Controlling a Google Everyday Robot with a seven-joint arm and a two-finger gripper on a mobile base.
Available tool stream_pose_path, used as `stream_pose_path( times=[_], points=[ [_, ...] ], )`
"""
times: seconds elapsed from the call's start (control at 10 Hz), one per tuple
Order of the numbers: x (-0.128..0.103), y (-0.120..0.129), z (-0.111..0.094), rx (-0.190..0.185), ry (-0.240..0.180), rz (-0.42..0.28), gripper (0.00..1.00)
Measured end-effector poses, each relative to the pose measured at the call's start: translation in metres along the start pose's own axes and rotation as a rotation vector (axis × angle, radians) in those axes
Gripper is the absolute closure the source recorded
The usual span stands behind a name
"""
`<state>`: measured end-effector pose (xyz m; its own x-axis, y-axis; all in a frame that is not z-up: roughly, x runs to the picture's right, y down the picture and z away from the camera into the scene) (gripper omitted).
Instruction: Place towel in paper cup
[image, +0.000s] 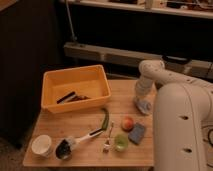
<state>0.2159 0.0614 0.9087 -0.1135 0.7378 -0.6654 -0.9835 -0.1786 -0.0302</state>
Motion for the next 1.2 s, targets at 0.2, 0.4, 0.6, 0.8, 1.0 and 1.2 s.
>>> stream_pose_path(
  times=[0.2, 0.4, 0.6, 0.8, 1.0, 1.2],
  points=[
    [-0.003, -0.004, -0.034, -0.092, -0.053, 0.003, 1.0],
    [-0.001, -0.006, -0.071, -0.219, -0.093, -0.01, 1.0],
    [0.006, 0.006, -0.124, -0.406, -0.134, -0.082, 1.0],
    [0.015, 0.026, -0.164, -0.527, -0.165, -0.173, 1.0],
    [0.035, 0.083, -0.212, -0.641, -0.205, -0.351, 1.0],
    [0.072, 0.137, -0.258, -0.716, -0.254, -0.54, 1.0]
  ],
)
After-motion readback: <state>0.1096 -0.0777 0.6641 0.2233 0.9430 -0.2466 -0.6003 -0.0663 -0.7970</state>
